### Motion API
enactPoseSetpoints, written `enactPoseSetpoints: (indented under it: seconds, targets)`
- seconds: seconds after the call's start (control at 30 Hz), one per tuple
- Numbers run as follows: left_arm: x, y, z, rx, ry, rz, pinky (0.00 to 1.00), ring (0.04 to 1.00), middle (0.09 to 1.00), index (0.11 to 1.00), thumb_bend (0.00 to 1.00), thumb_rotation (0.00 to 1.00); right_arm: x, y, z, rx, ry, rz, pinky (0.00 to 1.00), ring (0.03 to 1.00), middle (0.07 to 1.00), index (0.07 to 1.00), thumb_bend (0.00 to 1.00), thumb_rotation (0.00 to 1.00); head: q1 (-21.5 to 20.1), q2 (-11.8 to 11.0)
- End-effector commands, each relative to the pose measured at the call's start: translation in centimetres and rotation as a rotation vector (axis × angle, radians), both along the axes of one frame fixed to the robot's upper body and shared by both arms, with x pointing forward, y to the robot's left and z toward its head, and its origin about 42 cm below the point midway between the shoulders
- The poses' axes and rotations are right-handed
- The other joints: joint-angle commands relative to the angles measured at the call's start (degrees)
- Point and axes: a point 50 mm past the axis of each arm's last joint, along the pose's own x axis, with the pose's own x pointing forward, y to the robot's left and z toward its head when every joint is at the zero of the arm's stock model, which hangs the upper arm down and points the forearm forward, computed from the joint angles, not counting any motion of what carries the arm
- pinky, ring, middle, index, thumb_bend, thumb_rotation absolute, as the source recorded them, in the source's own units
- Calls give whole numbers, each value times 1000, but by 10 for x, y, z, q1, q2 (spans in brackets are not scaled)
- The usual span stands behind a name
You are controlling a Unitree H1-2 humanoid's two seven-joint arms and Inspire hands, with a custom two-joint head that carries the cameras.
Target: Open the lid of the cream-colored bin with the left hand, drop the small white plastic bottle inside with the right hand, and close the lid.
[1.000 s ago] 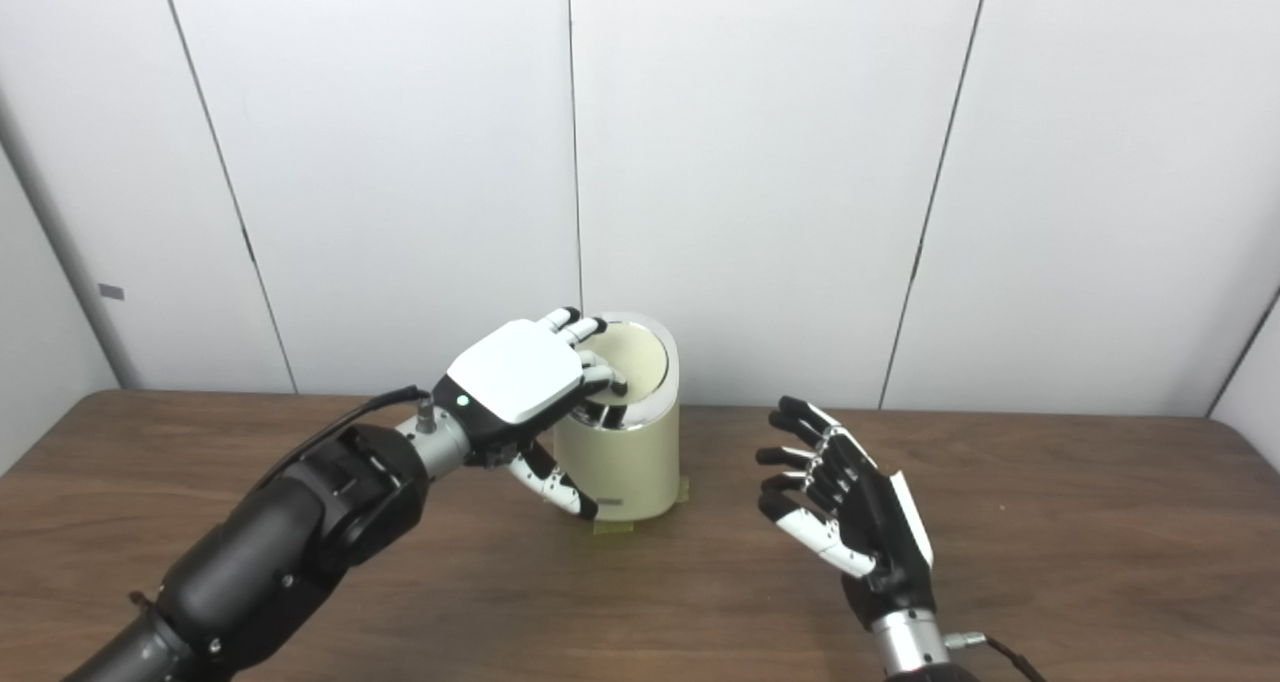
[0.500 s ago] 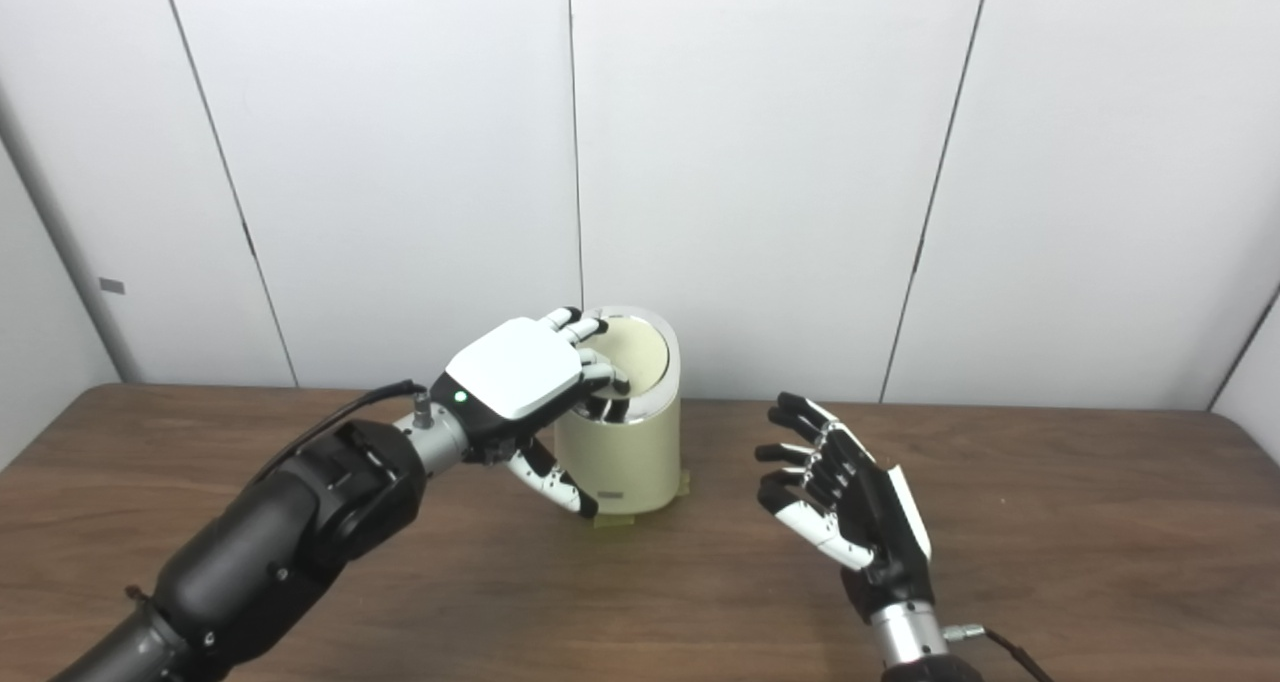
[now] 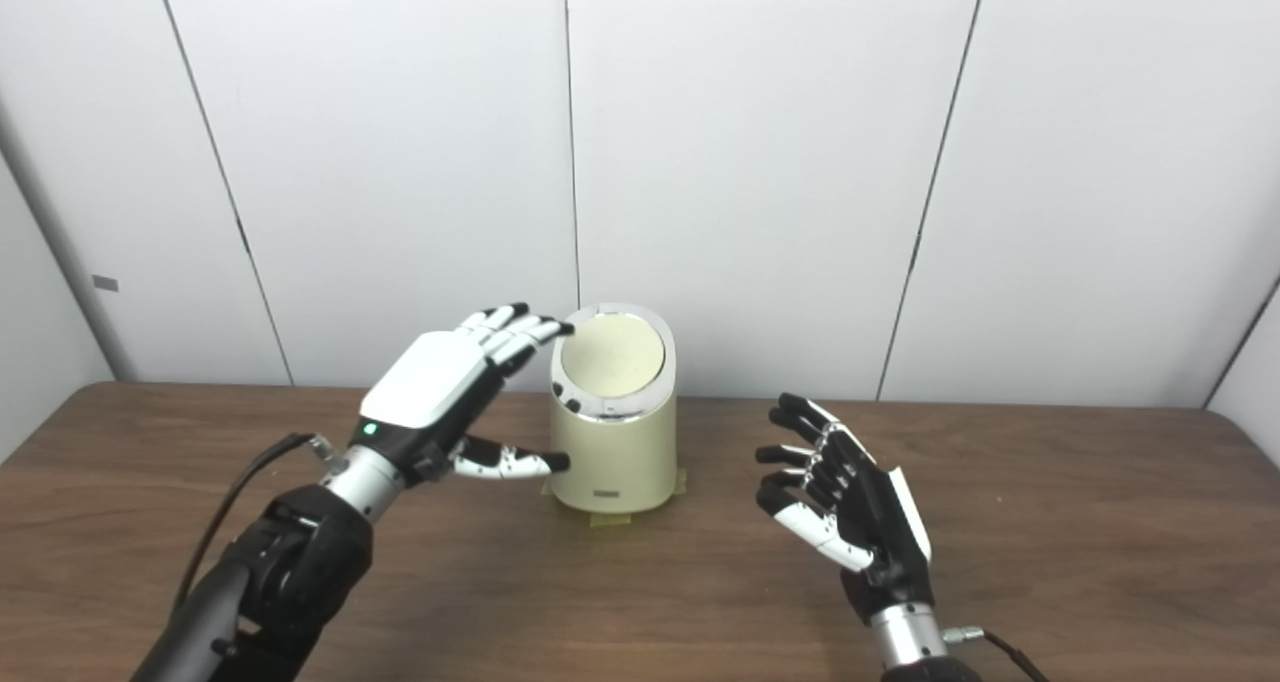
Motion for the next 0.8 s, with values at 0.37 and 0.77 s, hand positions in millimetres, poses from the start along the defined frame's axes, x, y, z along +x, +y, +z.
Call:
enactPoseSetpoints:
  seconds: [0.37,0.77]
  targets:
    - [-55,23,-59,-738,217,-11,676,779,817,868,707,231,8,-5,21,0,-92,-15,541,675,802,801,891,443,3,1]
    - [-66,34,-85,-1025,349,-98,509,637,695,749,699,226,4,-6,15,25,-93,-41,532,689,809,801,850,378,2,1]
